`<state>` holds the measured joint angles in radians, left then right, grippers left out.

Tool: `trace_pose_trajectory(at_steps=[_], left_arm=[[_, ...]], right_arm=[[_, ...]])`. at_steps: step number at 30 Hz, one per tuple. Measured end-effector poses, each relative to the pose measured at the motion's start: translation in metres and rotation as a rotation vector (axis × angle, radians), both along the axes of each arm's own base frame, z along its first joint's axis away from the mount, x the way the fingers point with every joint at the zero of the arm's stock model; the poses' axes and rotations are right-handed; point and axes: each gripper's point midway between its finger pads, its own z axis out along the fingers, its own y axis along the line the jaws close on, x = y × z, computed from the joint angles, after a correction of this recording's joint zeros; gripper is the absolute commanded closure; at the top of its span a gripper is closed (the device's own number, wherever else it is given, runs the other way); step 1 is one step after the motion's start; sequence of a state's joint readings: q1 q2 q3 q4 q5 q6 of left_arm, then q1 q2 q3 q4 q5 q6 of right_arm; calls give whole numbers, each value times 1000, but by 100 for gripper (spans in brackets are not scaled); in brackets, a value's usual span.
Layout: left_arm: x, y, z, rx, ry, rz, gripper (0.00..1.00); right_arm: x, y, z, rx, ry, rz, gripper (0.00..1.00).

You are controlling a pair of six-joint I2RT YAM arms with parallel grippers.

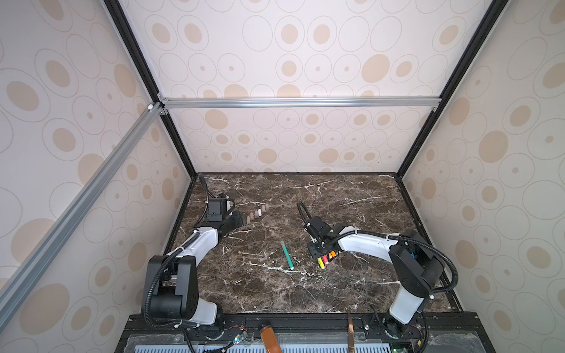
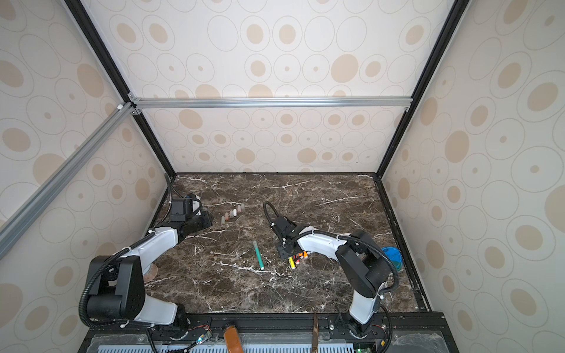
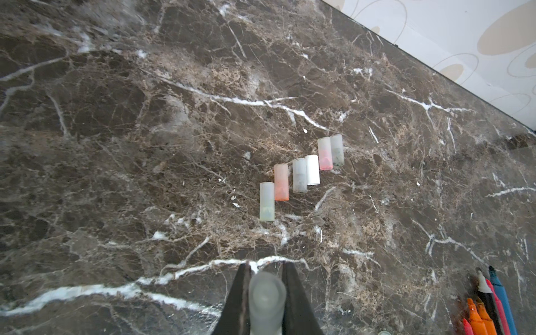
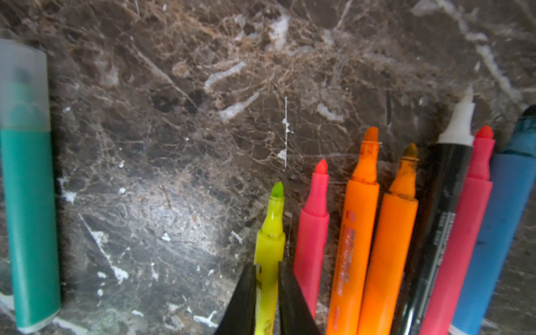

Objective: Remove pen caps from pens
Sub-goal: Place the pen at the center of the table, then place the pen cap at the top-left of the table.

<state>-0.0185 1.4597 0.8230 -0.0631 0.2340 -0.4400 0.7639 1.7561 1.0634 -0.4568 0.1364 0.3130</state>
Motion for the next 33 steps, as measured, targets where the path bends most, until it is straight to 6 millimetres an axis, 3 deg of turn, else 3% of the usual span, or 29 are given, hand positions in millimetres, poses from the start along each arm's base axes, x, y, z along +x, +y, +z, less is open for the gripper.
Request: trace_pose_trajectory(at_steps=[7, 15, 18, 33], left_arm=[[1, 6, -10, 13, 11, 20, 100], [-1, 4, -66, 5, 143, 11, 100], [-4, 3, -78, 0, 174, 7, 100], [25, -1, -80, -24, 149, -11, 89]], right_arm=[[4, -4, 4, -13, -18, 5, 75], [17, 7, 50, 68, -110, 23, 70], [18, 10, 59, 92, -125, 29, 70], [10, 24, 60, 168, -80, 63, 68]])
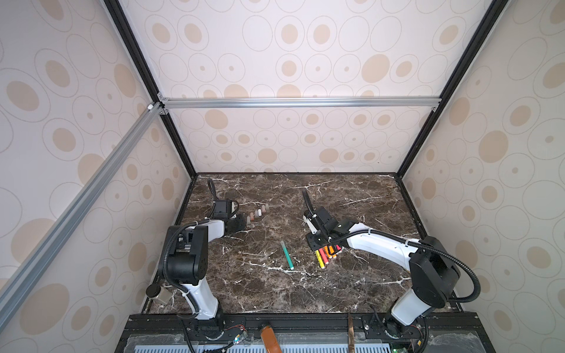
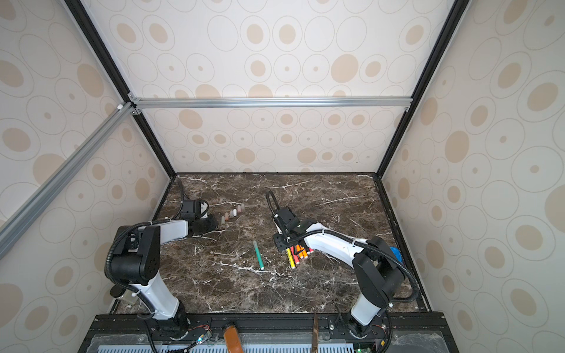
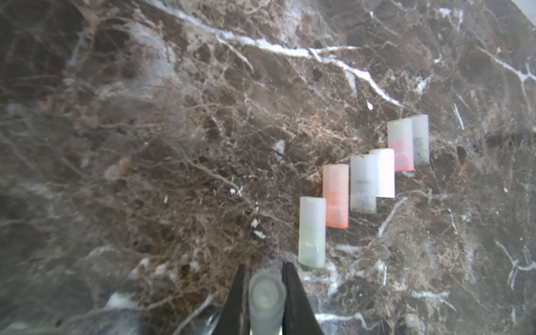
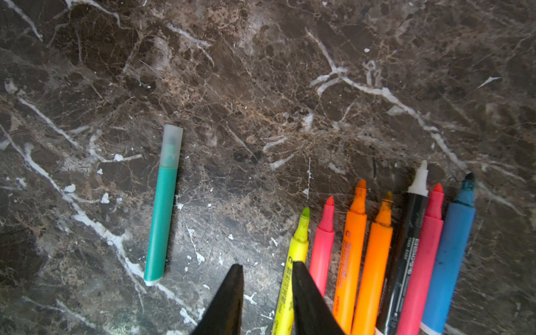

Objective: Remove pen caps from pens
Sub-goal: Place the pen cap at the top-left of the table.

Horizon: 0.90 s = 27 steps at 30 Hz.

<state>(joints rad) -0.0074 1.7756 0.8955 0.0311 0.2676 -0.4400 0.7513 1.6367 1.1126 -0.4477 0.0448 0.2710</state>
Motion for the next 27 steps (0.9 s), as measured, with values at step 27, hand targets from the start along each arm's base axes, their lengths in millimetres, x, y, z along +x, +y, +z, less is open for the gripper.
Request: trace_pose_trajectory(at_steps=[27], left_arm=[[7, -4, 3, -22, -30, -15, 67]], right_arm=[[-26, 87, -29, 19, 94, 148, 60]])
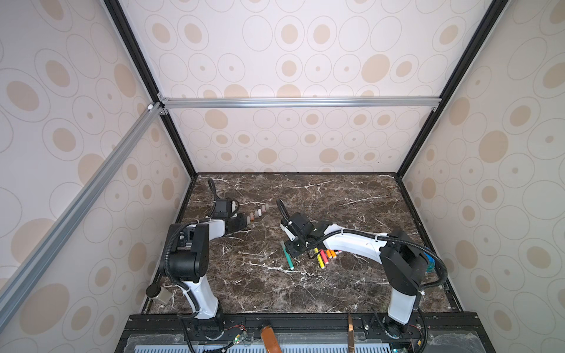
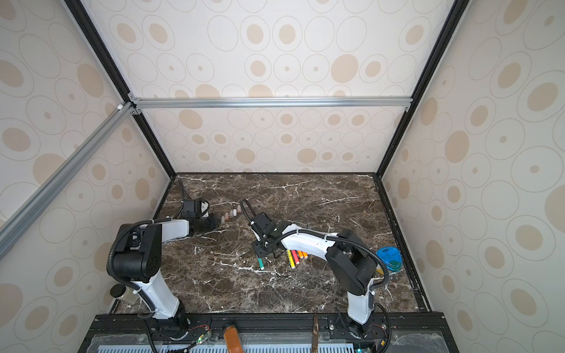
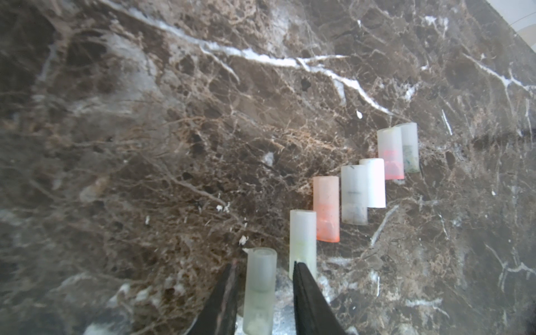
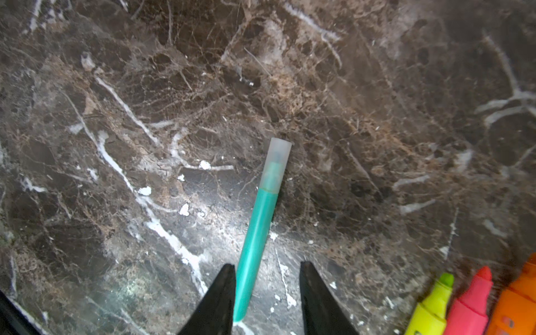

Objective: Remove pen caps from pens
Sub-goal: Place the pen cap at the top-left of the table, then pick up the pen from the center of the table.

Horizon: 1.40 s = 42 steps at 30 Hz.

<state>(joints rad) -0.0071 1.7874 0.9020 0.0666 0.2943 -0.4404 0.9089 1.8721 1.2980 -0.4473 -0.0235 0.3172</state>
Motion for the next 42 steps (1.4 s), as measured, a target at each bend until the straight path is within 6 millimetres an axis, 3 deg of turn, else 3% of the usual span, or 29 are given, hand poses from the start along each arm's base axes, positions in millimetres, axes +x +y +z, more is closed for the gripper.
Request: trace_pose_trajectory(at_steps=[12, 16, 20, 23, 30, 34, 42], left_arm=[[3, -11, 21, -63, -55, -23, 67], [4, -11, 39, -66, -95, -21, 67], [5, -11, 72, -68, -168, -21, 67], [5, -11, 91, -69, -214, -22, 66], [-5, -24, 104, -128, -233, -65, 66], [-18, -48, 102, -177, -214, -128, 65], [-42, -123, 119, -296, -230, -343, 64]], right_arm=[[-6, 8, -37, -81, 72, -5, 63], [-4, 12, -40, -86, 72, -9, 72], [-3, 12, -41, -89, 68, -16, 86], [-2, 11, -41, -92, 63, -15, 91], [-3, 5, -37, -88, 47, -1, 95], [-3, -8, -16, -47, 14, -4, 96], [28, -34, 71, 196, -153, -81, 97]])
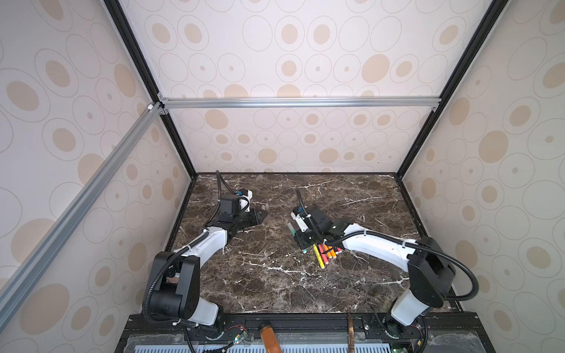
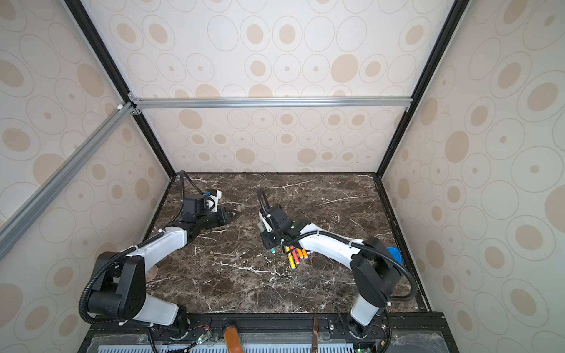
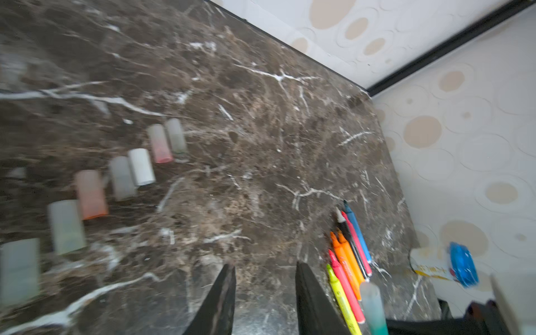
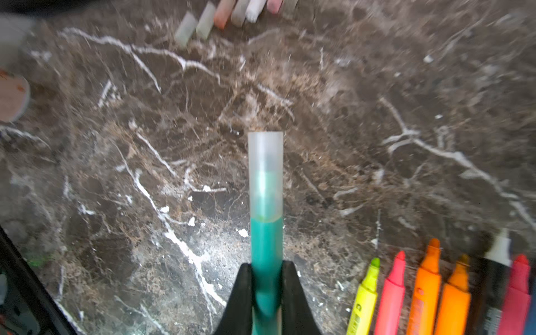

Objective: Remove pen caps from pens
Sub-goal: Pick up the pen from the center of the table, then open the pen cap on the pen.

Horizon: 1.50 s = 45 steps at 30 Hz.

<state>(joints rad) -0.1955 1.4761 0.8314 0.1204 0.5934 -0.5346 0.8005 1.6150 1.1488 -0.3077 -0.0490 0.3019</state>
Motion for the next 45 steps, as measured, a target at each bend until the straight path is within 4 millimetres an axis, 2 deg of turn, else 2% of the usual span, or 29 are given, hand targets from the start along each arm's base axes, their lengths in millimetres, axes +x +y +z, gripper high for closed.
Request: trace_pose_trajectory(at_steps=[2, 5, 11, 17, 23, 29, 36, 40, 41, 45], left_arm=[[-6, -18, 6, -33, -8, -50, 63], [-14, -42, 16, -78, -25, -110, 61], [-24, -86, 27, -151, -40, -213, 60], [-27, -112, 34, -193, -48, -264, 60], [-31, -126, 36, -219, -44, -290, 61], [-30, -135, 37, -235, -41, -301, 80], [-30, -141, 43, -255, -46, -317, 92], [-29, -142, 43, -260, -49, -322, 95], [-29, -143, 43, -260, -49, -323, 96], [-29, -144, 41, -261, -44, -325, 97]], right_arm=[[6, -8, 14, 43, -31, -21, 97], [11, -15, 25, 80, -56, -35, 97], [12, -20, 26, 96, -59, -41, 98], [12, -19, 27, 109, -63, -41, 98], [15, -17, 33, 130, -81, -43, 98], [17, -17, 35, 135, -88, -46, 98], [20, -19, 35, 135, -95, -55, 97], [21, -20, 34, 136, -93, -61, 70], [21, -20, 34, 140, -89, -60, 66], [23, -16, 31, 159, -74, -61, 65]])
